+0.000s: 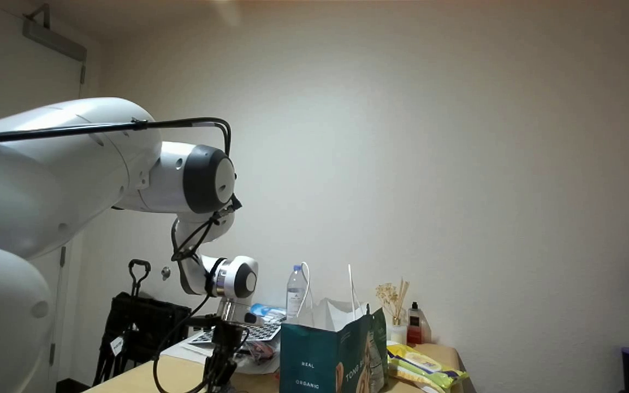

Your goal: Put the blue plastic inside the bag

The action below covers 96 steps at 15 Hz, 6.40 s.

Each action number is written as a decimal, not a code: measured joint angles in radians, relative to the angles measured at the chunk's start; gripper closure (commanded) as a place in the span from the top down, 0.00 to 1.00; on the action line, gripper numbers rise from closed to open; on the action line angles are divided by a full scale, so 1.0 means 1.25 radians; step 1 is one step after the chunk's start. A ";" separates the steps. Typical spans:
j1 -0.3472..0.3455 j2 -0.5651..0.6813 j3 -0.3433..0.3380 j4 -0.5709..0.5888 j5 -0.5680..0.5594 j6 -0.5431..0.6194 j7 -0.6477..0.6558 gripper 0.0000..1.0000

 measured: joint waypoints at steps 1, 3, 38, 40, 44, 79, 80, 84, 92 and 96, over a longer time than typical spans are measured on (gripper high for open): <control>-0.003 0.000 0.003 0.000 0.002 0.002 -0.004 0.01; -0.006 0.000 0.006 0.000 0.003 0.008 -0.011 0.20; 0.090 0.065 -0.032 0.126 -0.048 0.179 0.064 0.67; 0.078 0.097 -0.030 0.160 -0.044 0.173 0.063 0.54; 0.073 0.128 -0.024 0.228 -0.042 0.112 0.063 0.27; 0.154 -0.032 -0.159 0.157 -0.156 0.056 0.341 0.01; 0.166 -0.047 -0.165 0.155 -0.197 0.061 0.374 0.01; 0.272 -0.155 -0.249 0.109 -0.324 0.031 0.517 0.01; 0.382 -0.291 -0.340 -0.013 -0.430 -0.033 0.689 0.03; 0.351 -0.292 -0.297 -0.009 -0.459 -0.036 0.700 0.01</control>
